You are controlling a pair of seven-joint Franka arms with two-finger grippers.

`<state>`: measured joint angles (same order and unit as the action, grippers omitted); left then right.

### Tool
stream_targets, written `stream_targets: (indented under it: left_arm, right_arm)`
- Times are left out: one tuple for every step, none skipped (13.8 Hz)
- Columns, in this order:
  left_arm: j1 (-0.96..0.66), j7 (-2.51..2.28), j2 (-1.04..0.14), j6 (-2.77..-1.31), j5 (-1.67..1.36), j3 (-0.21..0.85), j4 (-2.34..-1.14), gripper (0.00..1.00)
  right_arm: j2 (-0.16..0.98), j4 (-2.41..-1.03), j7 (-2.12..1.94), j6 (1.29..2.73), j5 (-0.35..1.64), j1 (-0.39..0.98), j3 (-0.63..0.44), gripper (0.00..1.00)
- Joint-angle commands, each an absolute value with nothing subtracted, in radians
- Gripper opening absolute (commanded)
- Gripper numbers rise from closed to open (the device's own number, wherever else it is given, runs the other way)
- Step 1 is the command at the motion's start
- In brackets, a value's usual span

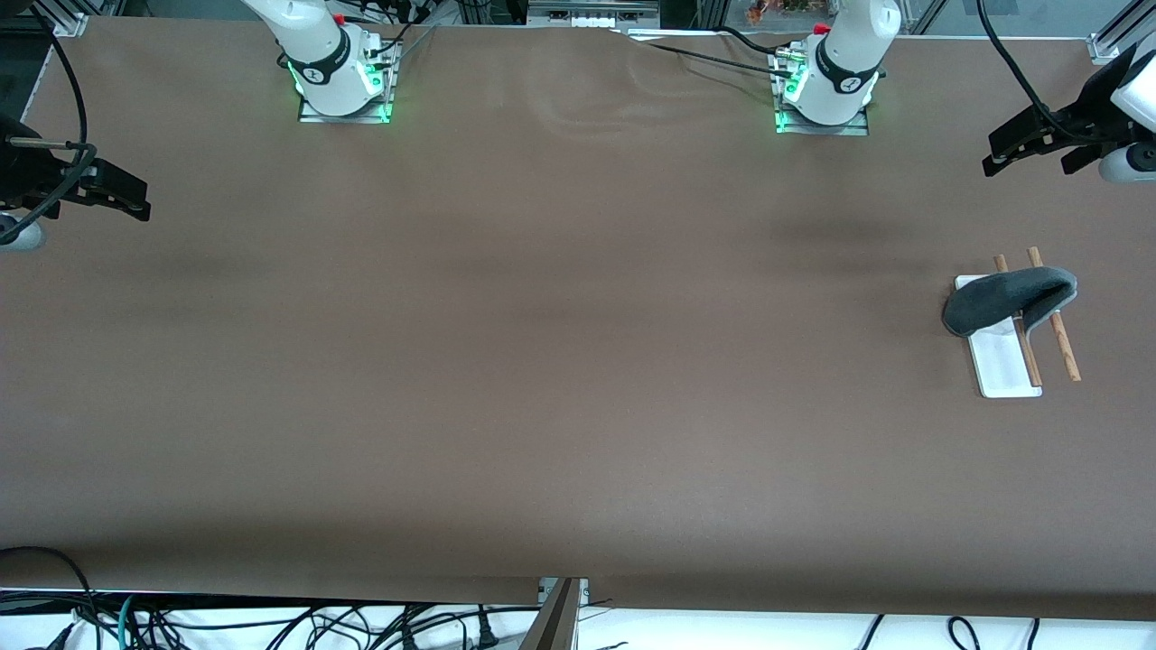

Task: Pass towel and hang on rack

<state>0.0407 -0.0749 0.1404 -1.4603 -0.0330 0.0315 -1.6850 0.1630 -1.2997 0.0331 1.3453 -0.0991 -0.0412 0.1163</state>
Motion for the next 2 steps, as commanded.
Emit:
stream_targets:
  left_arm:
    - [0.055,-0.081,0.167,-1.456,-0.003,0.041,-1.710,1.00]
    - [0.060,-0.078,0.166,-1.456,-0.005,0.040,-1.716,1.00]
  right_arm:
    - [0.156,-1.305,0.028,1.350,-0.072,-0.049,0.121,1.00]
    - [0.156,-1.305,0.028,1.350,-0.071,-0.051,0.120,1.00]
